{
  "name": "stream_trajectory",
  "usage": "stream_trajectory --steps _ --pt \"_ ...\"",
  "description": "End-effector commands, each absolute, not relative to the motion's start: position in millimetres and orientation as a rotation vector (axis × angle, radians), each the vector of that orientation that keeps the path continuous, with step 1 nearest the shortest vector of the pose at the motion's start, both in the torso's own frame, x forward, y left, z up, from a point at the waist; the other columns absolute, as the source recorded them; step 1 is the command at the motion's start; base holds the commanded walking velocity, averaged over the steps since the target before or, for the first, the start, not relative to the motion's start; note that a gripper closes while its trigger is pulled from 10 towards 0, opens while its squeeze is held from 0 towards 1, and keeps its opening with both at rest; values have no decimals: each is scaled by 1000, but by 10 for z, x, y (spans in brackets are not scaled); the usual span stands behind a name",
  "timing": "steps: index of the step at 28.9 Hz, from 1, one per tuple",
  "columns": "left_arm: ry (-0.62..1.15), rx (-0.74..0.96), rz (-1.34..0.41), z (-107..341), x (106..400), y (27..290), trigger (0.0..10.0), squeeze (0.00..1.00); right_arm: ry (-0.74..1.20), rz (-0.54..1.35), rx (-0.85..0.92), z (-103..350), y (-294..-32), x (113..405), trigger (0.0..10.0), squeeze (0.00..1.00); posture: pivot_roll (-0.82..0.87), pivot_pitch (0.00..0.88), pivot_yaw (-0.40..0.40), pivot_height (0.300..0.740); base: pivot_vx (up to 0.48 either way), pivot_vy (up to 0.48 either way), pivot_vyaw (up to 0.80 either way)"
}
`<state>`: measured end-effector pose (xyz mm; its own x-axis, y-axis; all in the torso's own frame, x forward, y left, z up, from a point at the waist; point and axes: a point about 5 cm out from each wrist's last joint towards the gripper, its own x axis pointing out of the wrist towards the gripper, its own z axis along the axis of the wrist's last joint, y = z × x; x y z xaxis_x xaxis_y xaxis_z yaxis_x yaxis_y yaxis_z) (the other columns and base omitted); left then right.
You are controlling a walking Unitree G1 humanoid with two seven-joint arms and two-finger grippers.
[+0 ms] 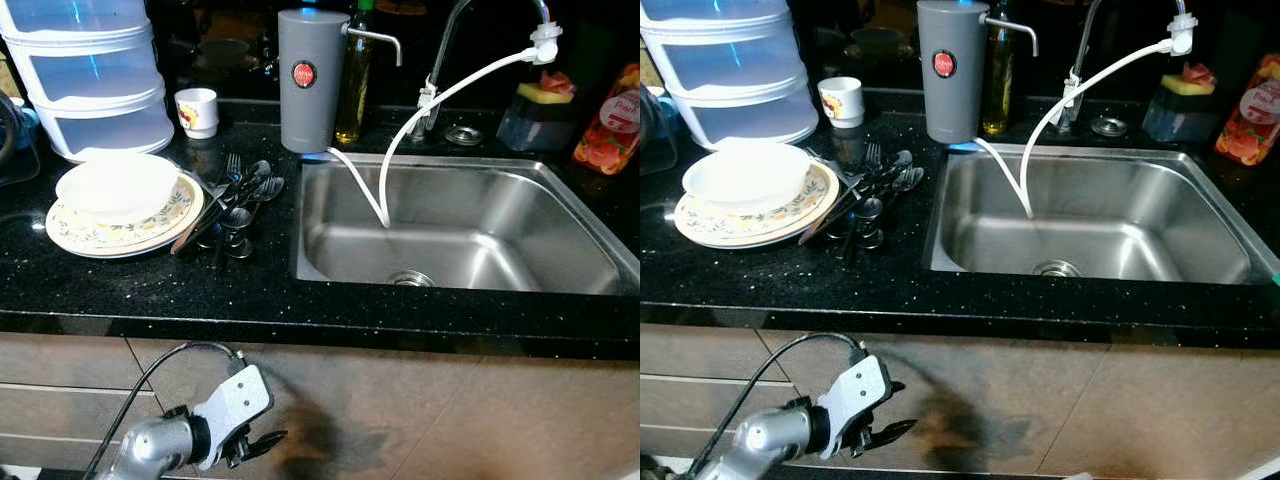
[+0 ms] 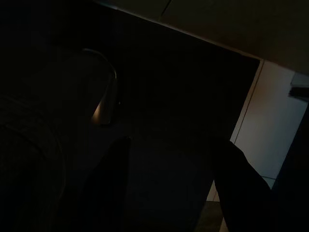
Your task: Kitchen organization
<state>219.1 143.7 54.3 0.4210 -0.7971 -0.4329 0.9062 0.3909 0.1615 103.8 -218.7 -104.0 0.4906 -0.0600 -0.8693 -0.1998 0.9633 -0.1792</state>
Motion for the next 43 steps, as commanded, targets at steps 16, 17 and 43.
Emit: stream_trajectory --steps 16,17,43 --pt "61 219 -1329 1689 2180 1304 10000 0 1077 129 -295 -1051 -2201 978 10000 0 48 84 -36 740 0 0 0" --pt "16 190 -1342 1817 2203 1284 10000 0 1077 129 -297 -1050 -2202 981 10000 0 48 75 -38 740 0 0 0" --pt "-31 585 -531 3099 2831 2865 10000 0 1072 57 -279 -1036 -2253 1021 10000 0 88 6 -17 740 0 0 0"
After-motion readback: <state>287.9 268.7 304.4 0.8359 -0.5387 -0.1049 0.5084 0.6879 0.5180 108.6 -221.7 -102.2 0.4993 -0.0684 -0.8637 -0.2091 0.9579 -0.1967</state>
